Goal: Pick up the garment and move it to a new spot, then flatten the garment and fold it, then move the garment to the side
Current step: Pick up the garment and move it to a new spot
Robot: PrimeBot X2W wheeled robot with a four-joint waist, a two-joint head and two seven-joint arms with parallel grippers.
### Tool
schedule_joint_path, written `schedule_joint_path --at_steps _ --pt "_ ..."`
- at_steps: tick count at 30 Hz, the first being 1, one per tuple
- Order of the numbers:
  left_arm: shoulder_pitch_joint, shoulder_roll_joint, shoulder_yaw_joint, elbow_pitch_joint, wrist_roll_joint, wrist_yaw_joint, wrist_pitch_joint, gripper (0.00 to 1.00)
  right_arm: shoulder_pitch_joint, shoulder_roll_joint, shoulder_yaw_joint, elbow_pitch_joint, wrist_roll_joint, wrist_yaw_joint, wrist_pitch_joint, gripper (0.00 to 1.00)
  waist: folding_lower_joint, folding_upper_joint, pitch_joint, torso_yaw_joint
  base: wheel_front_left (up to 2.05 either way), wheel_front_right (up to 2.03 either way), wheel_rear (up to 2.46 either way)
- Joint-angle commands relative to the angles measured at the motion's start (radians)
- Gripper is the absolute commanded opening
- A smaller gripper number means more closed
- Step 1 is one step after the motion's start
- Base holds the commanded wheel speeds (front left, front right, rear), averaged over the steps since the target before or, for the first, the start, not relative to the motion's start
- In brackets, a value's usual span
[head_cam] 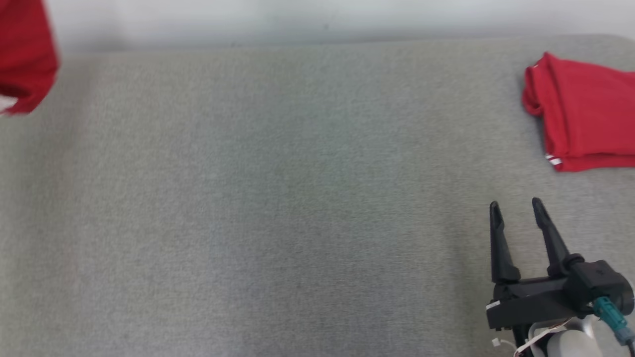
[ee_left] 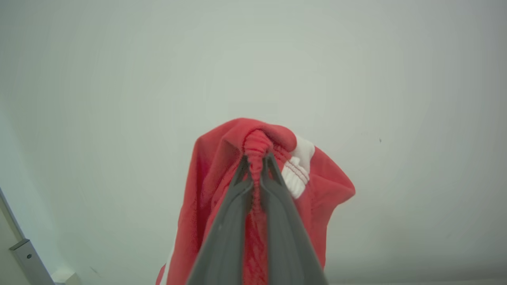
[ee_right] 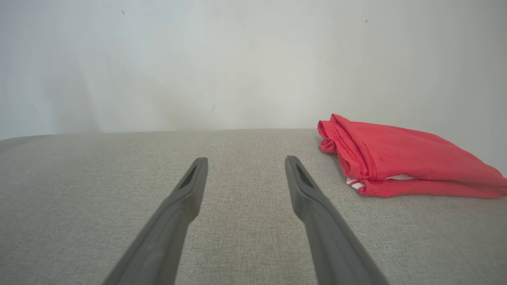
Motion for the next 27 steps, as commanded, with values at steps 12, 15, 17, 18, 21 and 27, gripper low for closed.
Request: schedule_joint_path --at_steps 12,15,17,18,21,27 --pt "0.032 -0.147 -0.107 -0.410 0.015 0.087 0.149 0.00 0.001 0.040 0.023 0.076 0.038 0.000 -0.033 1.00 0.0001 0.0001 -0.082 -0.152 0.00 0.00 0.00" --pt "0.046 -0.202 -0.143 -0.495 0.010 0.107 0.183 0.00 -0.005 0.046 0.026 0.088 0.043 0.000 -0.035 1.00 0.0001 0.0001 -0.089 -0.191 0.00 0.00 0.00" --pt "0.054 -0.241 -0.168 -0.539 0.005 0.120 0.203 0.00 -0.007 0.050 0.027 0.093 0.047 0.000 -0.036 1.00 0.0001 0.0001 -0.090 -0.216 0.00 0.00 0.00" --pt "0.056 -0.254 -0.181 -0.558 0.008 0.122 0.212 0.00 -0.009 0.051 0.028 0.091 0.048 0.000 -0.036 1.00 0.0001 0.0001 -0.090 -0.228 0.00 0.00 0.00" --pt "0.068 -0.300 -0.221 -0.602 0.012 0.137 0.231 0.00 -0.004 0.057 0.024 0.083 0.053 0.000 -0.036 1.00 0.0001 0.0001 -0.084 -0.258 0.00 0.00 0.00" --pt "0.133 -0.369 -0.282 -0.666 0.011 0.165 0.236 0.00 0.007 0.062 0.019 0.074 0.058 0.000 -0.036 1.00 0.0001 0.0001 -0.064 -0.289 0.00 0.00 0.00"
